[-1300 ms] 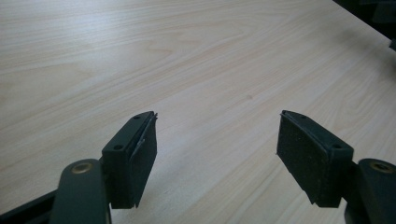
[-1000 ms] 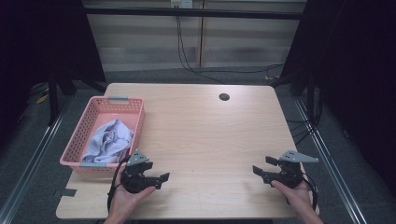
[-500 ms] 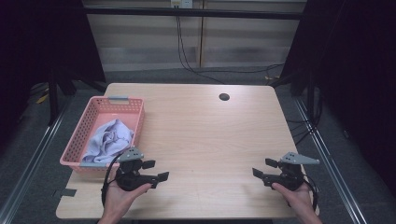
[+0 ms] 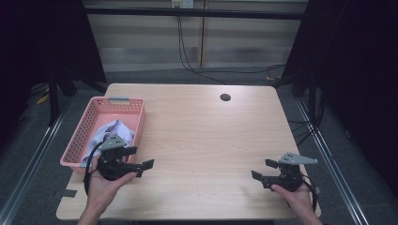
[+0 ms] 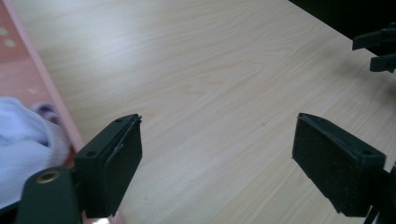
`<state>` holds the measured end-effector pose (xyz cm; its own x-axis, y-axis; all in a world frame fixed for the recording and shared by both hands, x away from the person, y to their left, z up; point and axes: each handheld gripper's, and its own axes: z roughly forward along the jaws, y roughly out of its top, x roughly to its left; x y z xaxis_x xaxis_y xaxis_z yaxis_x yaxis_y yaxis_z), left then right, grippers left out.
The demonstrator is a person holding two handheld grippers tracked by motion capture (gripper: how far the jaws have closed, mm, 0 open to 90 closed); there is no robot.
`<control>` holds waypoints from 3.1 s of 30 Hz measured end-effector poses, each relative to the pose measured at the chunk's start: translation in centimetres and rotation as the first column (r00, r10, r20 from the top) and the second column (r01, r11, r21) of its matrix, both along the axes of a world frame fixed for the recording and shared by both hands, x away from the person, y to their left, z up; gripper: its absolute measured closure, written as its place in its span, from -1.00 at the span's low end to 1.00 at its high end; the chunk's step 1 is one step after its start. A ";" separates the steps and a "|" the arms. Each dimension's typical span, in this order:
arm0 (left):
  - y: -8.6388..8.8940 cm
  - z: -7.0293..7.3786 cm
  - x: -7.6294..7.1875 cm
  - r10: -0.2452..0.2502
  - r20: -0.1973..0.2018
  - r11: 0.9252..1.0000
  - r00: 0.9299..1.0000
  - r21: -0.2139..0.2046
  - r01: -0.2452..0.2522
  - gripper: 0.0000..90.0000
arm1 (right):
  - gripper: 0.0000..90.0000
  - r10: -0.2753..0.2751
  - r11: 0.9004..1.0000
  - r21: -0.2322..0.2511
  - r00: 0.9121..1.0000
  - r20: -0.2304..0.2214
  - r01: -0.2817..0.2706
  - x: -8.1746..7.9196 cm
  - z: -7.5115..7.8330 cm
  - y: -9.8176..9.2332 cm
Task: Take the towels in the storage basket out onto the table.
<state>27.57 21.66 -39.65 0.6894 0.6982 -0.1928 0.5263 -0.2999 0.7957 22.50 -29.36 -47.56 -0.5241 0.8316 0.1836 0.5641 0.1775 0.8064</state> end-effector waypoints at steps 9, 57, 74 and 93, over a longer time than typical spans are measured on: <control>4.0 1.8 2.2 0.067 -0.009 0.997 0.998 0.045 -0.066 -0.62 | -0.61 0.021 1.000 -0.002 1.000 -0.001 -0.021 0.0 0.0 0.2; 7.0 -4.8 12.6 0.189 -0.373 0.891 0.908 0.455 0.001 -1.00 | -0.63 0.087 0.996 0.036 0.995 -0.039 -0.085 0.6 -0.2 0.9; 6.0 -6.5 13.7 0.221 -0.454 0.841 0.863 0.536 0.066 -0.99 | -0.60 0.097 0.995 0.042 0.994 -0.055 -0.095 0.6 -0.2 1.0; 6.6 -5.9 13.6 0.270 -0.395 0.828 0.878 0.561 -0.002 -0.10 | -0.60 0.106 0.993 0.050 0.992 -0.061 -0.103 0.7 -0.1 1.1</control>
